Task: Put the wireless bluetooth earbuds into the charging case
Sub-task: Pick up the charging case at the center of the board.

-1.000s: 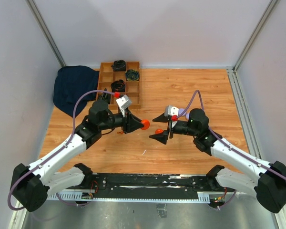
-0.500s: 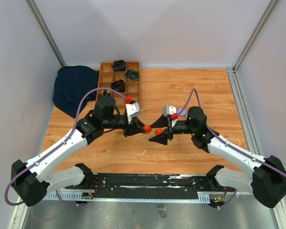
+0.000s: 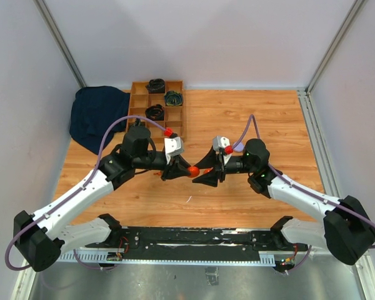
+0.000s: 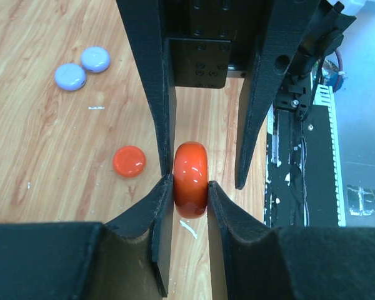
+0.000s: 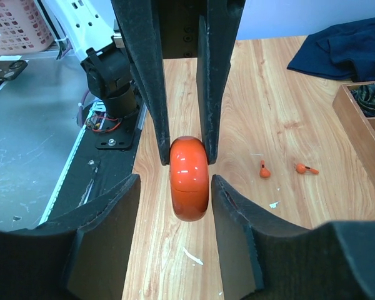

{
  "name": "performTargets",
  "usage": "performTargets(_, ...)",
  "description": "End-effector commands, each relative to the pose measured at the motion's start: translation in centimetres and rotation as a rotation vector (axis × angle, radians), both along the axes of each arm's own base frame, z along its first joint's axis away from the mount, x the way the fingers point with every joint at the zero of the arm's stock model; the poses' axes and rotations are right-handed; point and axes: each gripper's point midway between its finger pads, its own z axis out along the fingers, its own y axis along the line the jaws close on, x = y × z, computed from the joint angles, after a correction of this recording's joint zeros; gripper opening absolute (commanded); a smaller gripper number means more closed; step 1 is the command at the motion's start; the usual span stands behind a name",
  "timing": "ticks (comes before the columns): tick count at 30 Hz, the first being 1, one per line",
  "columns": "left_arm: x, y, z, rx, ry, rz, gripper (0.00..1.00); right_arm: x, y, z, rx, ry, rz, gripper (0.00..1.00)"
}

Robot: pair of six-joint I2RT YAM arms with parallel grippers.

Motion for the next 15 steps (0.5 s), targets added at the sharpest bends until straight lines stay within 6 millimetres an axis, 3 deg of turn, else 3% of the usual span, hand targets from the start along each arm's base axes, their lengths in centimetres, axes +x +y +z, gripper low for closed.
performTargets(1, -0.30, -0.28, 1.95, -0.056, -0.062, -0.019, 0.07, 0.50, -0.46, 0.33, 0.024, -0.013, -0.003, 0.50)
performTargets(15, -0.19, -0.43, 2.53, -0.081, -0.069, -0.011, 0.06, 0.71, -0.58, 0.48, 0.045, -0.004, -0.006, 0.44)
